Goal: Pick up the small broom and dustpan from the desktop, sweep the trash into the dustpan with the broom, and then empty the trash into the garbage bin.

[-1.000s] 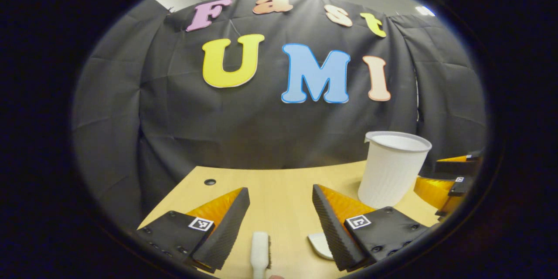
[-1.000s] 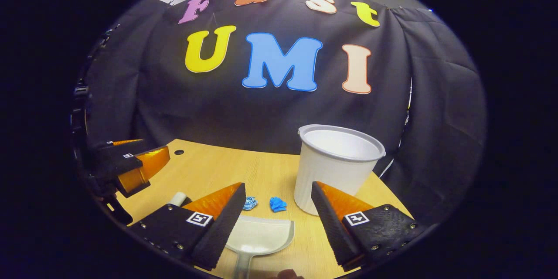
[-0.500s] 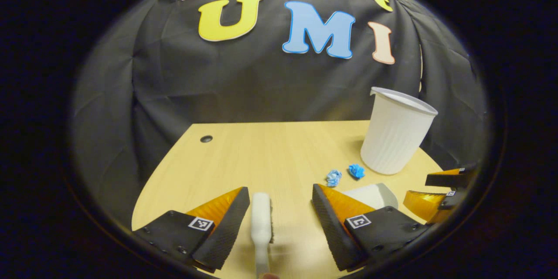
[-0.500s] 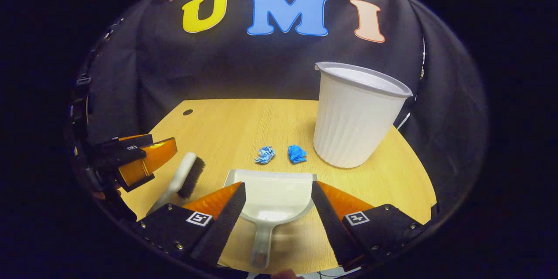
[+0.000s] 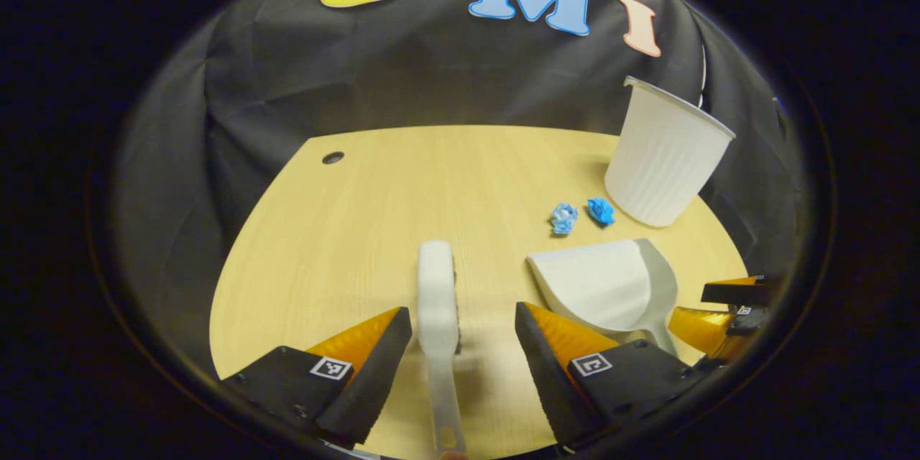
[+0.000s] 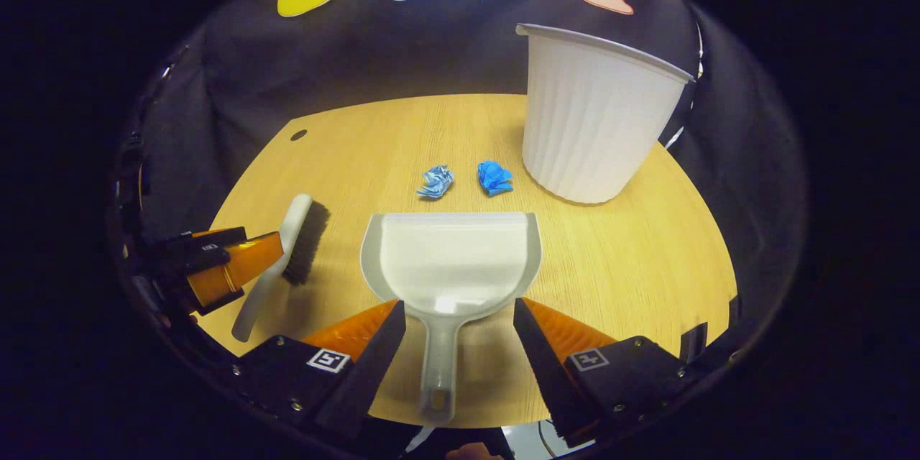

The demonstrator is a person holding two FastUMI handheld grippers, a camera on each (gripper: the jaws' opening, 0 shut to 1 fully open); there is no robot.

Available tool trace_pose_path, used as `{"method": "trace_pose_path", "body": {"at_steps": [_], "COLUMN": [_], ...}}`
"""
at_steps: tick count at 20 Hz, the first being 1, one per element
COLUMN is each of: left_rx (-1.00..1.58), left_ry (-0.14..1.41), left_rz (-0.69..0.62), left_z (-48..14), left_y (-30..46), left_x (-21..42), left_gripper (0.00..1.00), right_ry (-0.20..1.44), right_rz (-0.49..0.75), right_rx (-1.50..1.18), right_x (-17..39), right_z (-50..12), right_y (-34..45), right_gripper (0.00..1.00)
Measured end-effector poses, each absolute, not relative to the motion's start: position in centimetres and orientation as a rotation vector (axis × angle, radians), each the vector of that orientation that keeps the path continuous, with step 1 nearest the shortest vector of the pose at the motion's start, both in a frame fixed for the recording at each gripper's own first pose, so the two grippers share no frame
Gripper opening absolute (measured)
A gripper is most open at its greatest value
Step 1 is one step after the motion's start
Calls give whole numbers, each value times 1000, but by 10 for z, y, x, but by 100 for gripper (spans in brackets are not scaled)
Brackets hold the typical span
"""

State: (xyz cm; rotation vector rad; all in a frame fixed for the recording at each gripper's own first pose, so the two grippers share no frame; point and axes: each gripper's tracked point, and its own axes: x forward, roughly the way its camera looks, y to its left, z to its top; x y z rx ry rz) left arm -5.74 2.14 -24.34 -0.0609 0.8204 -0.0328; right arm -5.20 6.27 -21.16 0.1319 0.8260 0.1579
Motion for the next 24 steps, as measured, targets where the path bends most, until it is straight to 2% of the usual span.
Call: {"method": "trace_pose_path", "body": {"at_steps": [8,18,19,20,21,22,23,24], "left_rx": [-67,-71,-72,-69,-63,-60,-60,-57], "left_ry": [977,1082,1084,1087,1089,1093,1095,1095], "left_rz": [-31,-40,-38,-34,-30,-27,-26,-23], "left_z": [-289,-320,-321,-322,-323,-324,-325,-326], "left_y": [31,34,34,35,37,37,38,38], "left_x": [-74,-69,-68,-68,-68,-68,-67,-66], "left_gripper": [96,96,92,84,78,72,70,72], "right_ry": [989,1083,1082,1081,1079,1077,1073,1071], "right_rz": [178,186,187,184,191,187,189,184], "right_rx": [147,137,135,134,134,118,107,104], "right_x": [-56,-42,-42,-40,-40,-38,-37,-37], "right_z": [-253,-281,-282,-282,-284,-284,-286,-290], "right_y": [76,89,89,89,91,88,88,87], "right_gripper": [95,95,95,92,81,80,76,69]}}
